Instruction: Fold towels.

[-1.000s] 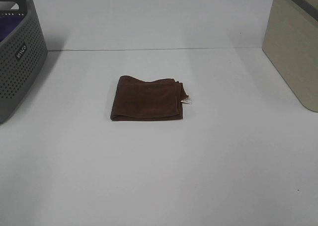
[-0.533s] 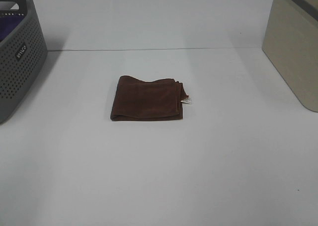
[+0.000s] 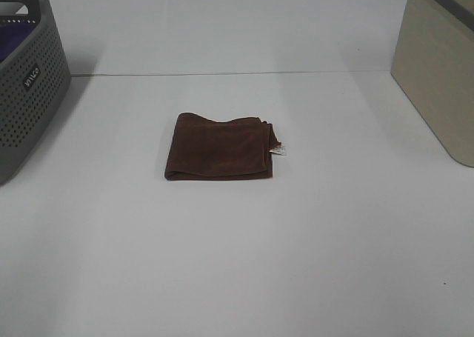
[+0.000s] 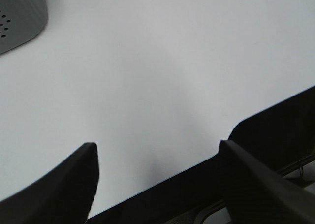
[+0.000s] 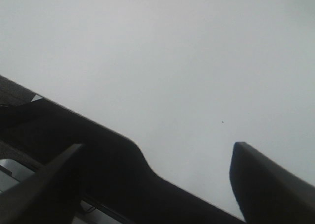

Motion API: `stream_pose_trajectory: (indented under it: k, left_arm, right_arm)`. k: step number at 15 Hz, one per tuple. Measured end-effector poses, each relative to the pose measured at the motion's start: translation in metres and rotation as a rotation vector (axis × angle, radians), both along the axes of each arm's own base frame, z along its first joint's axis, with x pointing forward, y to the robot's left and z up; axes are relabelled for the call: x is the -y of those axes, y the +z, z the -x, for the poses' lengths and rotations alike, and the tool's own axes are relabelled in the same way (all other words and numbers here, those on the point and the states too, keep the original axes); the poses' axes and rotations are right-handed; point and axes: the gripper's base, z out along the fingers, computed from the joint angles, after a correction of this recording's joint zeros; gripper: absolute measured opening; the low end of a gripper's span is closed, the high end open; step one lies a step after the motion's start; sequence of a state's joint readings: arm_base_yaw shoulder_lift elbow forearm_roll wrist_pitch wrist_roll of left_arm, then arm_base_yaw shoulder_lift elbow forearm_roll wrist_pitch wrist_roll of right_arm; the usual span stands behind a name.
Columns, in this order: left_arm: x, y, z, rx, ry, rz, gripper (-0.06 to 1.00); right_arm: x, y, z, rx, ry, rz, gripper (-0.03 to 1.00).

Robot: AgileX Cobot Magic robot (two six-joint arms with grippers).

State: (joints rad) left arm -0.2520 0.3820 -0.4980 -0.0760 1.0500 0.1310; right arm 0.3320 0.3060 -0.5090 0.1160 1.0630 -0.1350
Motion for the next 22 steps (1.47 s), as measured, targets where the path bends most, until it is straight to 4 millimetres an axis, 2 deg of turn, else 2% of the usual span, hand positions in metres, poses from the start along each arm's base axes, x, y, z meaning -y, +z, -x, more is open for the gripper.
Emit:
stream_pose_trajectory:
  k: [5, 9, 12, 22]
  left_arm:
    - [-0.001, 0.002, 0.005, 0.036, 0.0, 0.009, 0.64]
    - [-0.011, 0.009, 0.038, 0.258, 0.065, 0.057, 0.64]
    - [-0.014, 0.01, 0.055, 0.376, 0.167, 0.06, 0.64]
    - [-0.014, 0.009, 0.056, 0.385, 0.179, 0.057, 0.64]
  right_arm:
    - [0.002, 0.001, 0.002, 0.018, -0.058, -0.01, 0.77]
    - [0.01, 0.004, 0.024, 0.187, -0.254, -0.043, 0.77]
    - [0.01, 0.004, 0.04, 0.295, -0.308, -0.061, 0.77]
    - [0.009, 0.003, 0.041, 0.302, -0.312, -0.069, 0.77]
